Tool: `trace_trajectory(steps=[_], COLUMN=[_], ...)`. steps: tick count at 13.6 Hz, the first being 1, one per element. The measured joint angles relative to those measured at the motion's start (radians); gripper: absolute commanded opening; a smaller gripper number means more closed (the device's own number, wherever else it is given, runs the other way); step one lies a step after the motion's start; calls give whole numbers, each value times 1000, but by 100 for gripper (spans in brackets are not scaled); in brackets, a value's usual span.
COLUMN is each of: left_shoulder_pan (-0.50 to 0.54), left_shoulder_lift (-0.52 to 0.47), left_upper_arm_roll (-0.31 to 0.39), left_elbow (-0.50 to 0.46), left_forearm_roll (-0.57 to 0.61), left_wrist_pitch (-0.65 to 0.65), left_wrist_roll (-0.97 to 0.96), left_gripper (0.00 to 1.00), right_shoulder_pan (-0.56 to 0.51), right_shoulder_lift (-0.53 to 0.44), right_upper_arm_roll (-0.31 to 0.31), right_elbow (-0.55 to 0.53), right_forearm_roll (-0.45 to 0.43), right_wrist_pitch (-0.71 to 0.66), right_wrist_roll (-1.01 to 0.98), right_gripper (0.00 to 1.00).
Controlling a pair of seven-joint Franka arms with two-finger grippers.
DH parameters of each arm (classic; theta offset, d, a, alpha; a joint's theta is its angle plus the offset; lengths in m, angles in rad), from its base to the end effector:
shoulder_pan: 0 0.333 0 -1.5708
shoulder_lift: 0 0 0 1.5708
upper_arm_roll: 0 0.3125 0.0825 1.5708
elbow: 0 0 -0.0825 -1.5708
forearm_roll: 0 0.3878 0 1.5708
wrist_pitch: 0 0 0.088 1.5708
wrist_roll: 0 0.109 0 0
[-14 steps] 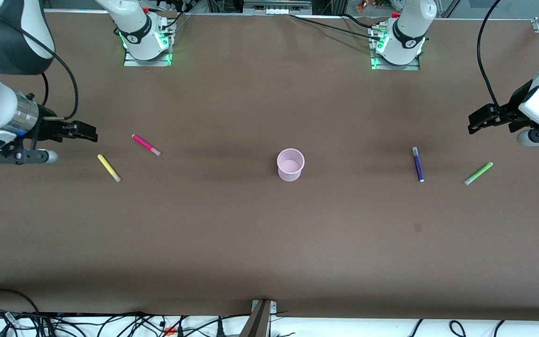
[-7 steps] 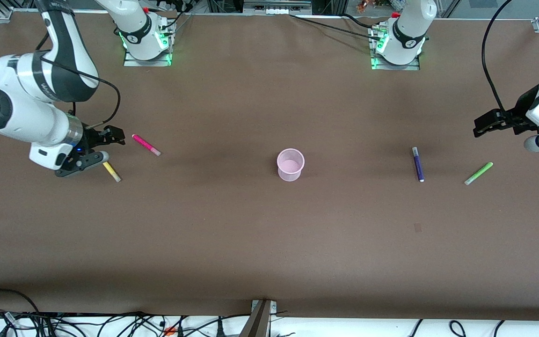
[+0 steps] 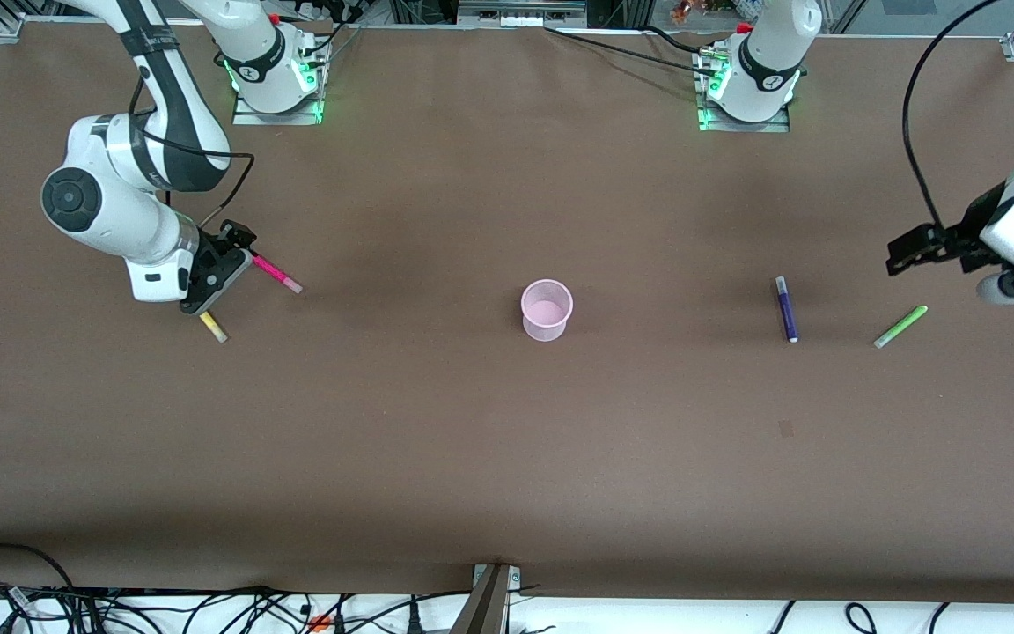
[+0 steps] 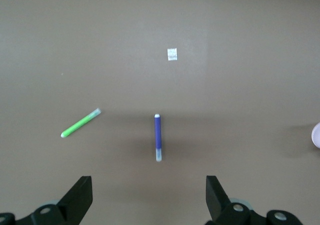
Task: Organize pens into pink holder with both arms
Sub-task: 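Move the right gripper down over the pink marker, then grasp the pink marker with the right gripper while the left gripper reaches the purple marker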
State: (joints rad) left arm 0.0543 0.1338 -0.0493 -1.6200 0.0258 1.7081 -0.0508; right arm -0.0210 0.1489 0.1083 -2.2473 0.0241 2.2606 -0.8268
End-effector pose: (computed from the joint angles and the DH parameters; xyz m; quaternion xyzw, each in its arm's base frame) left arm 0.6027 0.0070 0.5295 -0.9994 -0.0260 0.0225 0.0100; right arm 0.5220 0.0466 0.2814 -0.8988 -0.4327 0.0567 0.0400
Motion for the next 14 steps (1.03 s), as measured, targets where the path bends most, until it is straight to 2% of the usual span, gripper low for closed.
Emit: trace_trajectory(steps=[4, 10, 14], left_shoulder_pan=[0, 0, 13], left_shoulder_lift=[108, 115, 115], left_upper_arm_roll=[1, 1, 1], left_elbow=[-5, -5, -14], left_forearm_roll=[0, 6, 8], left_wrist_pitch=[80, 87, 91], left_wrist_roll=[0, 1, 1], left_gripper=[100, 100, 100], right_shoulder_pan=[-1, -1, -1], right_shoulder_lift=[1, 11, 39], right_upper_arm_roll=[-4, -4, -4], right_elbow=[-87, -254, -311], right_forearm_roll=[0, 0, 0], right_wrist_pitch=[98, 348, 454], right_wrist_roll=[-64, -82, -83], right_gripper=[99, 99, 96])
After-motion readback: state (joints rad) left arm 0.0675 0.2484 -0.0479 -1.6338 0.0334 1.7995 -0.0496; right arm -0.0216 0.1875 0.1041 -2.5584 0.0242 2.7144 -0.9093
